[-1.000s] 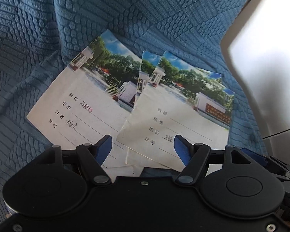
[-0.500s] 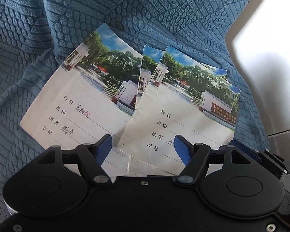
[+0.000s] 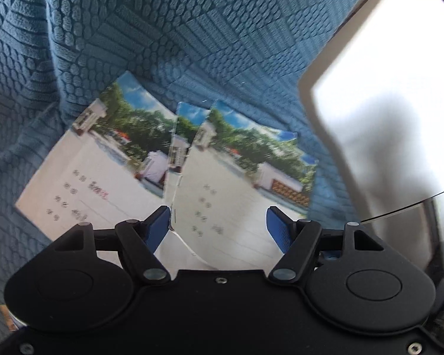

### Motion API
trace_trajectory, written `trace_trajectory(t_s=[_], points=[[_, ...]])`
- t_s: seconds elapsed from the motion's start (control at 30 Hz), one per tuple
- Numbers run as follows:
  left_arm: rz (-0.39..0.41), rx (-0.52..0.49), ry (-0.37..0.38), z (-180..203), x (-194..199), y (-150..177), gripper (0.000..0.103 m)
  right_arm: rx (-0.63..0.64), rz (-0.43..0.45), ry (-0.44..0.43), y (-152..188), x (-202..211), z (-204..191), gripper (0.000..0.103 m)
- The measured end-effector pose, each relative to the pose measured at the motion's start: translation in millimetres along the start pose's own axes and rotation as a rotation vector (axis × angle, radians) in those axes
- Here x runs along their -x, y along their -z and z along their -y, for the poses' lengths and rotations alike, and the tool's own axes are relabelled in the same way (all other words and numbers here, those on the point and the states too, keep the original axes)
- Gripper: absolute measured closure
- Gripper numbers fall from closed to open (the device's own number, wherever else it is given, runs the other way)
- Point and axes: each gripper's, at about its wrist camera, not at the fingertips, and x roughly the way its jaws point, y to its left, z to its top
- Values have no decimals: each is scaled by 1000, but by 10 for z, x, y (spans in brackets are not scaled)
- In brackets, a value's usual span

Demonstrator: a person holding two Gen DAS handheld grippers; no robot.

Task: Organize objects
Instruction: 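Close the left tool on the edge of a white envelope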

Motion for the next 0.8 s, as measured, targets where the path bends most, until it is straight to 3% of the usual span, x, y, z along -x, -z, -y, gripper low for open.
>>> trace_trajectory(t_s=[0.07,0.13,0.23,0.3,0.4,0.67,0.8], points=[[-1,39,49,-38,-5,-33,36,-15,2,-9,0,5,14,80],[-10,68,72,-76,-46,-64,44,-25,3,-17,-4,10,27,80],[-31,96,81,-108,-136,-105,58,-42,4,-29,-4,12,49,80],[-44,97,81,-84,-188,-129,73,-57,5,-37,-4,9,71,80],[-44,90,67,-6,-239,-130,83,-80,4,-50,-8,11,105,80],[1,43,29,212,-181,-131,97,-146,0,-71,-20,14,176,80],[42,15,7,294,-92,-158,98,-296,-6,-163,-34,79,323,75]])
